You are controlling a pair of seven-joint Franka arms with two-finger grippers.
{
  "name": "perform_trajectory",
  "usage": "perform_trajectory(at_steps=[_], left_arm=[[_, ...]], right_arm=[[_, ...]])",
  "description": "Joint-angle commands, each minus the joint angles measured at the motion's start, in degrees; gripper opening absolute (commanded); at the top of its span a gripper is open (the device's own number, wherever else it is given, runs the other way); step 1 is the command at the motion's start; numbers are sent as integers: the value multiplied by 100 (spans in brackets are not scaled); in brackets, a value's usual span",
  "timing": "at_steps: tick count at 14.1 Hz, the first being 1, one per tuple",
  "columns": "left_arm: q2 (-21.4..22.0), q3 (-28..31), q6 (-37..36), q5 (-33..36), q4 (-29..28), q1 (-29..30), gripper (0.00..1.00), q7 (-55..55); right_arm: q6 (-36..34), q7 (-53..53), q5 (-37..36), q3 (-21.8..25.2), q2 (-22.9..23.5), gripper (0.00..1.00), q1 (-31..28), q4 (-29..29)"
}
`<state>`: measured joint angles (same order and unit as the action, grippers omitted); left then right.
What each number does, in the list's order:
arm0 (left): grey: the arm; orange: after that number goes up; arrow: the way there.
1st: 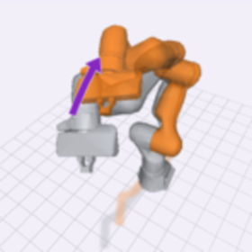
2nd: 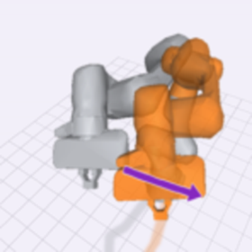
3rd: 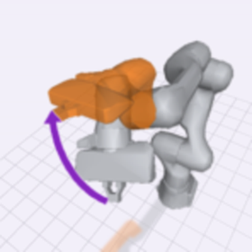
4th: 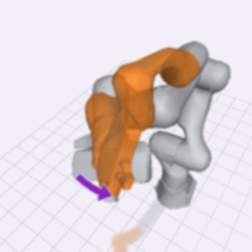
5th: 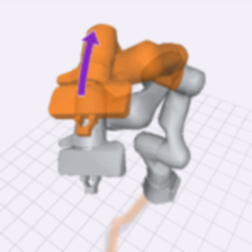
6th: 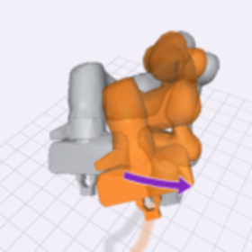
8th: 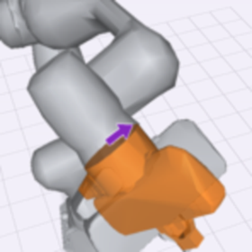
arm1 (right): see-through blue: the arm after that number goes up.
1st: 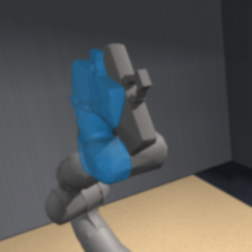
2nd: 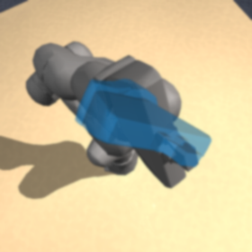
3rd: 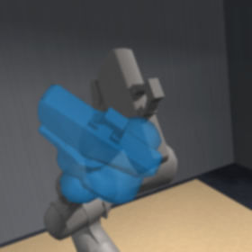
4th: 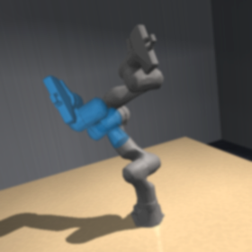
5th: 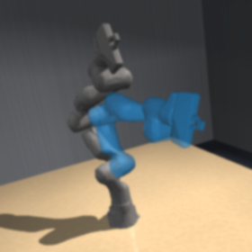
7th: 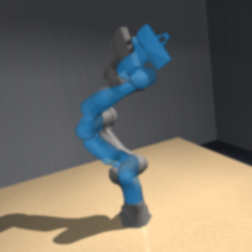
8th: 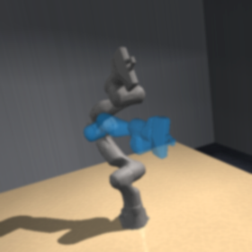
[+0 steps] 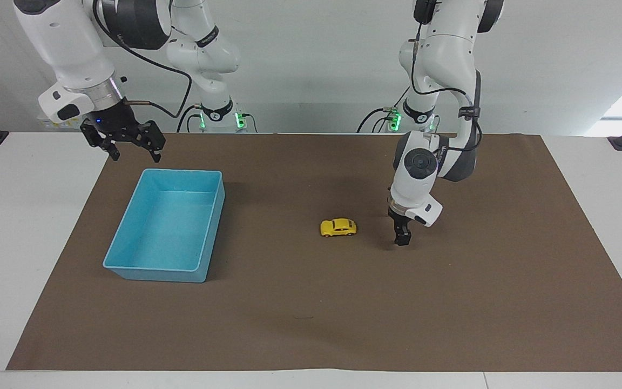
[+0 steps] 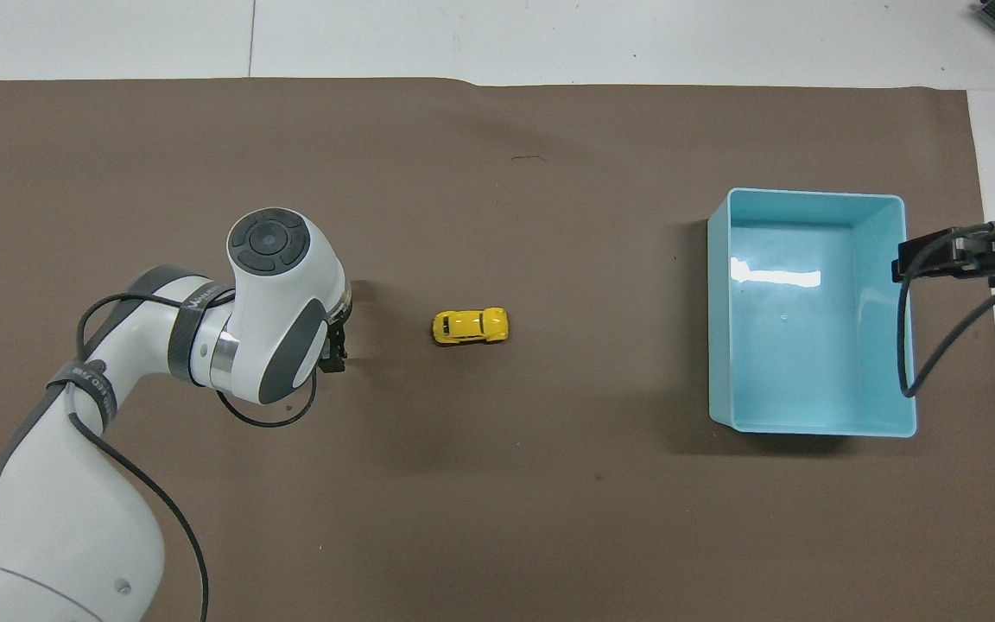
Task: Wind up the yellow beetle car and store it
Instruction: 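Release the car and lift the left gripper so it drives off, then move the right gripper toward the car while the left gripper withdraws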
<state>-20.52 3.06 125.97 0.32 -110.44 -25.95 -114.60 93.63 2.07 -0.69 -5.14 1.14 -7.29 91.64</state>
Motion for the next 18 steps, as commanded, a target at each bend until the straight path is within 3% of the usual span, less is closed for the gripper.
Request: perform_trajectory(at_steps=[1,18], left_arm=[[74,-33,-134,91,5,55,100,52],[267,-7,-134,91,365,126,100,52]], right_arm=[[68,57,51,-22,-140,100,-35,170],[68,48,60,-31,-140,100,-27,170]])
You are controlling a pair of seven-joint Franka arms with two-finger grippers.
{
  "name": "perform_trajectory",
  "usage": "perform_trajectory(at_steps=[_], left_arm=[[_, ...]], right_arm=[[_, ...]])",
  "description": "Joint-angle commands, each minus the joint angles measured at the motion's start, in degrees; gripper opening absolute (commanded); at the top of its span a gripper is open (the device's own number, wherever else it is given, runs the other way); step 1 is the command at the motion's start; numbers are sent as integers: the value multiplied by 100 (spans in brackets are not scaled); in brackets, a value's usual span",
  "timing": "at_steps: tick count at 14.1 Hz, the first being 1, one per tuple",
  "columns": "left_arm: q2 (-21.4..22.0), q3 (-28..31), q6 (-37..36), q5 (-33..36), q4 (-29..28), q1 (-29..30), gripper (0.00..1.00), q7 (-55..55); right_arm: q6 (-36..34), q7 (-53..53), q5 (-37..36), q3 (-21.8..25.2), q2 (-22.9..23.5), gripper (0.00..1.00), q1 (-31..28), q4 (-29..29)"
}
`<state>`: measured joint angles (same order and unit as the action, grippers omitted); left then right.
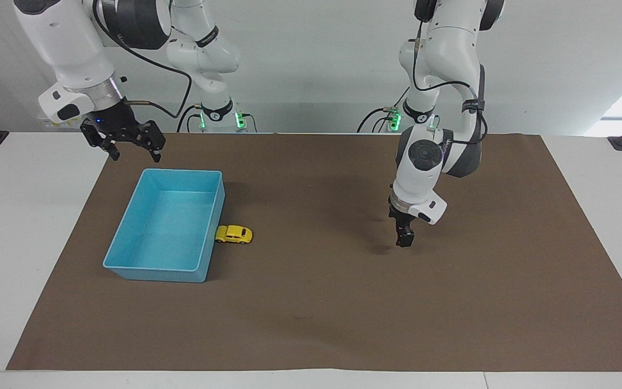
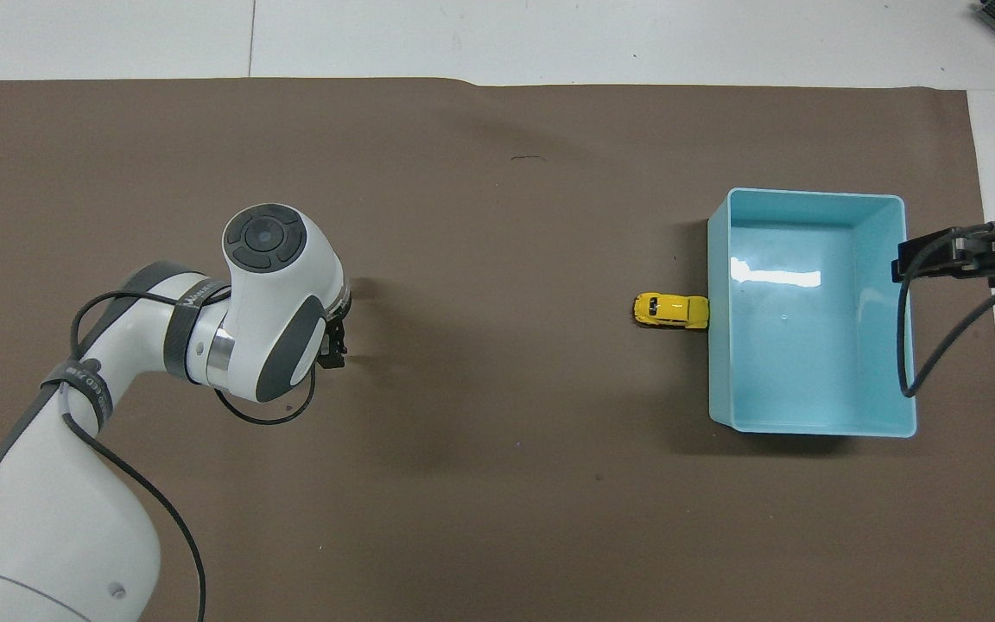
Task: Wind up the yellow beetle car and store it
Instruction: 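Move the right gripper toward the car while the left gripper withdraws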
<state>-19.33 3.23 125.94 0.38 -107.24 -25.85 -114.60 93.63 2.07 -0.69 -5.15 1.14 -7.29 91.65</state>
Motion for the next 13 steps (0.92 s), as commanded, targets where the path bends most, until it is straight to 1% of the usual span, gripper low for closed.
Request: perform_trajectory(at_steps=[1,3,5,8,10,13], left_arm=[[184,-24,-131,85,89,142,100,61],[254,-33,-165,85,220,256,100,78],[263,-24,-349,85,422,265,100,113],[386,-15,-499,102,555,265,100,271],[544,-15,-587,155,581,291,100,481],[825,-7,-754,146,564,361,100,1191]], right_arm=[[59,40,60,-30,-131,100,-27,160],[102,31,51,-38,-131,100,-18,160],[76,162,182,-38,-131,100,-18,169],[58,583,209,-169,-131,100,-9,160],[50,1126,148,-363,-131,100,0,134],[23,2408,130,-408,-149,100,228,142]])
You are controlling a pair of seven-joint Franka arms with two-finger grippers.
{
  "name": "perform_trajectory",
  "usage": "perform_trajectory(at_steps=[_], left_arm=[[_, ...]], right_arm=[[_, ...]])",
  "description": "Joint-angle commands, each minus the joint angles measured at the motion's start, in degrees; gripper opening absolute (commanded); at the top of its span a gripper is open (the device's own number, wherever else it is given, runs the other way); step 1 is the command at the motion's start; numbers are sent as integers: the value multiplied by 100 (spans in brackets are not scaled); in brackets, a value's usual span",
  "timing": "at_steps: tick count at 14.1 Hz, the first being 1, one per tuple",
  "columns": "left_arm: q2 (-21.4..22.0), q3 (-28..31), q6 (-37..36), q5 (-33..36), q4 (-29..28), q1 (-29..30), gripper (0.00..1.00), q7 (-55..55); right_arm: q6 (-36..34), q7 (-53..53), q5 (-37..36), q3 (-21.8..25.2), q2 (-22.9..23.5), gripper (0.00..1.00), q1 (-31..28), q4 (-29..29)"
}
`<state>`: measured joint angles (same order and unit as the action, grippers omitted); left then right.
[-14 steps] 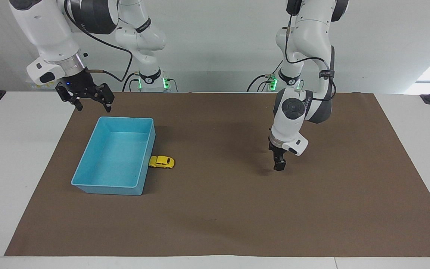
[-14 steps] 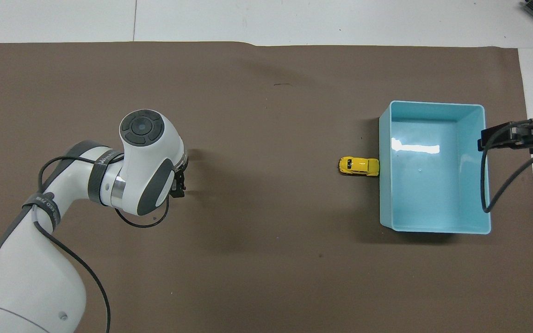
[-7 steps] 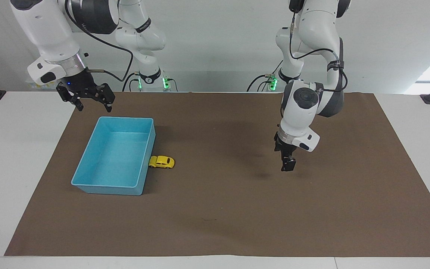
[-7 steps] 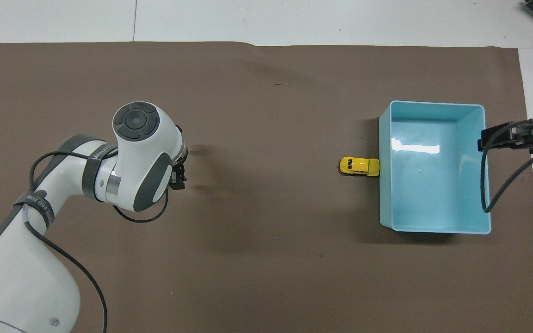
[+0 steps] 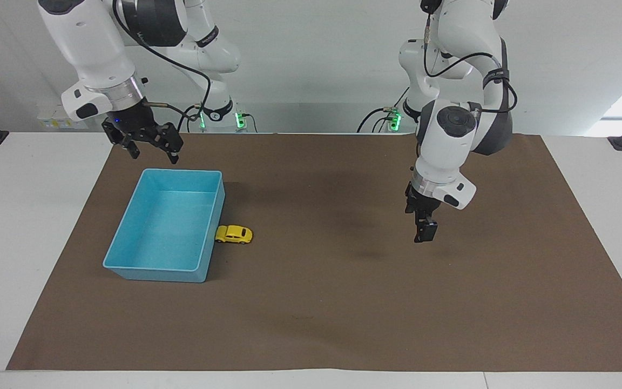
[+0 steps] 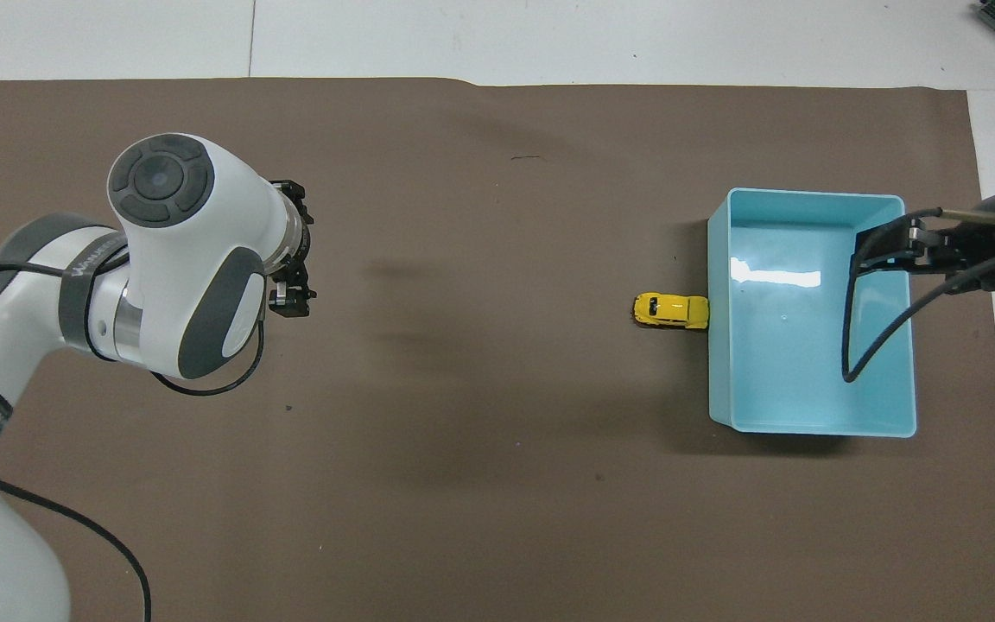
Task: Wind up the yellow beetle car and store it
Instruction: 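Move the right gripper toward the car while the left gripper withdraws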
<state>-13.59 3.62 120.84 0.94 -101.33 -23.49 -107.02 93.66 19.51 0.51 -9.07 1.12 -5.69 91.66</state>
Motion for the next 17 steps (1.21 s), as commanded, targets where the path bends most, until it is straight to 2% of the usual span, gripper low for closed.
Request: perform_trajectory(at_steps=[1,7,10,13,17], left_arm=[[338,-46,-298,91,-36,238,100,732],[611,-46,-746,91,-98,257,100,2051],[708,-46,-1044,64,-98,257,100,3184],[857,-46,-1404,38,-141,274,100,4275],[1147,-46,-1406,38,-519,274,100,5417]], right_arm=[[20,1077,19,-25,-164,100,129,151],[-6,2907,-7,-34,-165,100,366,151],[-85,4005,-24,-34,-77,100,428,151],[29,5121,-42,-34,90,100,543,151],[415,6096,2,-42,125,100,552,221]])
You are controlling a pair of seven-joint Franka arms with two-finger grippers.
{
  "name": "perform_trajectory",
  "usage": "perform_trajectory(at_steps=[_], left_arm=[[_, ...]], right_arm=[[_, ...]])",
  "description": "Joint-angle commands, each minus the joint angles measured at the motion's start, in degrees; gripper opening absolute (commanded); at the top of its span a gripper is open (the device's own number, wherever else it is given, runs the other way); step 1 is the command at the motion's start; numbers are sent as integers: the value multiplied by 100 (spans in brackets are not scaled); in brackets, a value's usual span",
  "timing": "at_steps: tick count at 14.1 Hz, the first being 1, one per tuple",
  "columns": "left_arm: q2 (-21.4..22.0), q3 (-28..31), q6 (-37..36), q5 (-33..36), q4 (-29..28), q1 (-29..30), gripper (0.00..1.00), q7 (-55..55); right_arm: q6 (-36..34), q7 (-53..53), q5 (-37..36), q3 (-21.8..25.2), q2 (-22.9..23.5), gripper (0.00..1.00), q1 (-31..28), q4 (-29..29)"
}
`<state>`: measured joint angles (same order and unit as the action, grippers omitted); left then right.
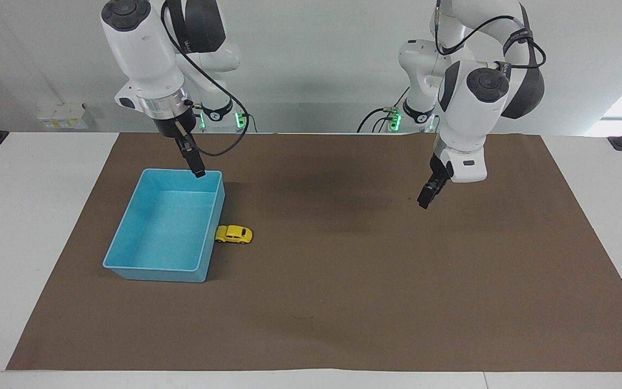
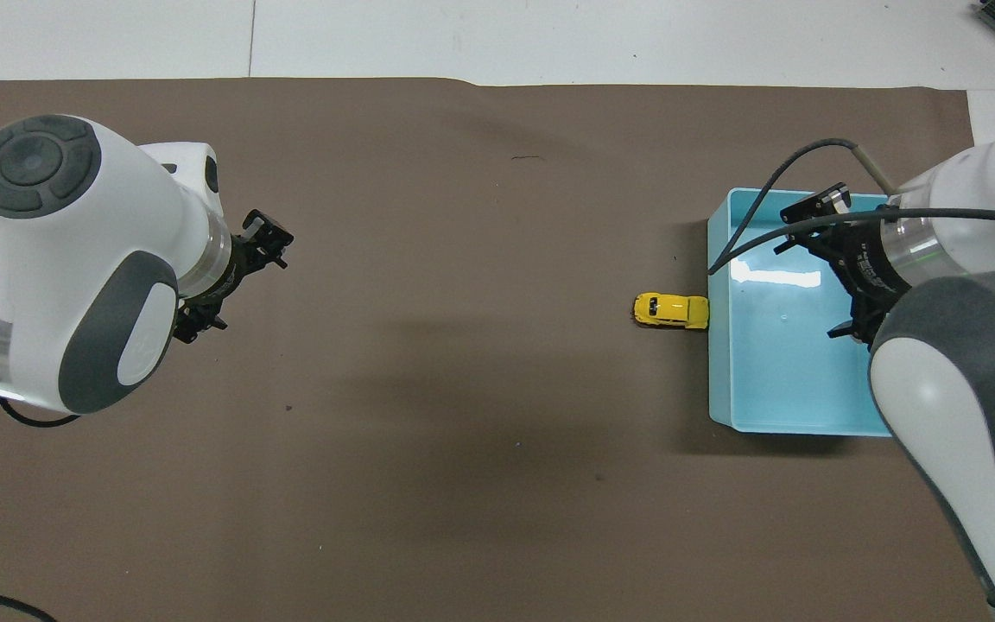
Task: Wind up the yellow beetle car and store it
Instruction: 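Move the right gripper toward the car while the left gripper withdraws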
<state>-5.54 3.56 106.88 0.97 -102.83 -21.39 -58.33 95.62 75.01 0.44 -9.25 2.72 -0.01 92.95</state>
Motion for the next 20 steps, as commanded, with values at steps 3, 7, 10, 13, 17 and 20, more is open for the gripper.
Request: perform_trajectory(at_steps=[3,7,10,13,17,20], left_arm=[[474,-40,-35,35,-413,275,100,1566],[929,-40,-1,35,-869,530,100,2508],[1081,-40,-53,26,-958,732,100,3238],[1098,-40,-71,26,-958,846,100,3809],[1257,-40,-228,18,-1020,1224,100,4908],[1292,-31,-413,18,-941,1373,100,5523]], right_arm=[[623,1487,-9,-24,105,100,176,241],[747,1947,-44,-24,334,100,212,259],[782,2184,-255,-24,536,100,203,337],[1430,2413,-255,-15,624,100,203,820],[2143,2799,-361,-24,878,100,212,1242],[2599,3133,-361,-24,1124,100,352,1410]])
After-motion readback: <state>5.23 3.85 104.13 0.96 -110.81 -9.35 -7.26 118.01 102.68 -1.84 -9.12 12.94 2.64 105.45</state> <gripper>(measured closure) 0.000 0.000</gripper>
